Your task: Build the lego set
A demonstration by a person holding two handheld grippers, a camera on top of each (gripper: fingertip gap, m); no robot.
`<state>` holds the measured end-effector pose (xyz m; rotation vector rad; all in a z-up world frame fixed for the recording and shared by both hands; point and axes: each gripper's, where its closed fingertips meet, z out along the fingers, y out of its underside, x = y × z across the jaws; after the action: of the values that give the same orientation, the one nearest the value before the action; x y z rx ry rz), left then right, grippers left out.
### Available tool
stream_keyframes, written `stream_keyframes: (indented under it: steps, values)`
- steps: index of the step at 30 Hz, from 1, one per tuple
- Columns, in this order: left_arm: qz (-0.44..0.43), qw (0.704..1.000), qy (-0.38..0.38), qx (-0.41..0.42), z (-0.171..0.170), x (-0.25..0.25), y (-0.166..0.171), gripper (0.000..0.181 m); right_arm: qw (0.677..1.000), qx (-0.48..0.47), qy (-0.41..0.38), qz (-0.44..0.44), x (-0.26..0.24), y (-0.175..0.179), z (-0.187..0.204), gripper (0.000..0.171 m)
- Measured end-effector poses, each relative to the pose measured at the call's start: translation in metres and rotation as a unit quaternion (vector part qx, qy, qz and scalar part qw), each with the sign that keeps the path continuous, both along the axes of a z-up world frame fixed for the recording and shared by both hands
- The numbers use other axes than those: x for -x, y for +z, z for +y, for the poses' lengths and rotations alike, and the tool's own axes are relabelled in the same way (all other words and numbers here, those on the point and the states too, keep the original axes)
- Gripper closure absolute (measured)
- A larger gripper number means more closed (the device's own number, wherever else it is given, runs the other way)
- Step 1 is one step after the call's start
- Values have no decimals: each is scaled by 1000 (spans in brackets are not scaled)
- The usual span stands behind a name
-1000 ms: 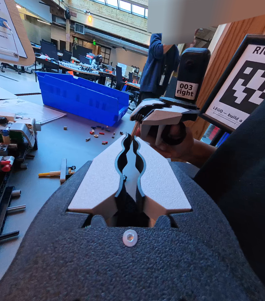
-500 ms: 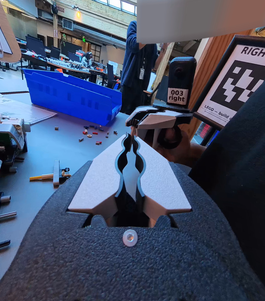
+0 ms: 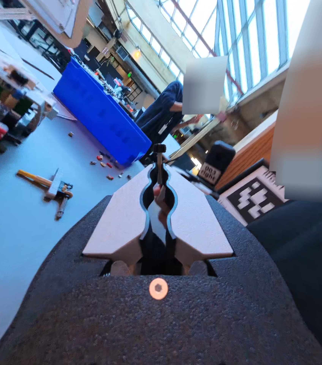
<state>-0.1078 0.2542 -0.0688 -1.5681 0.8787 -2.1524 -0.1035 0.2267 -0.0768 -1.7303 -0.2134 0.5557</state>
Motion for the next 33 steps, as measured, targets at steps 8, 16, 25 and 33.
stream_keyframes:
  steps: [8, 16, 25, 33]
  values:
    - [-3, 997, 3, 80, -6, -6, -1, 180, 996, 6, -74, -55, 13, -10, 19, 155]
    - [24, 999, -12, 19, -17, 0, -8, 168, 998, 49, -31, 22, 12, -15, 10, 168]
    - [105, 965, -169, -169, -29, 21, -27, 149, 983, 139, 117, 10, 19, -40, -25, 168]
    - [131, 927, -252, -245, -53, 23, -44, 171, 975, 152, 155, -48, 31, -49, -34, 167]
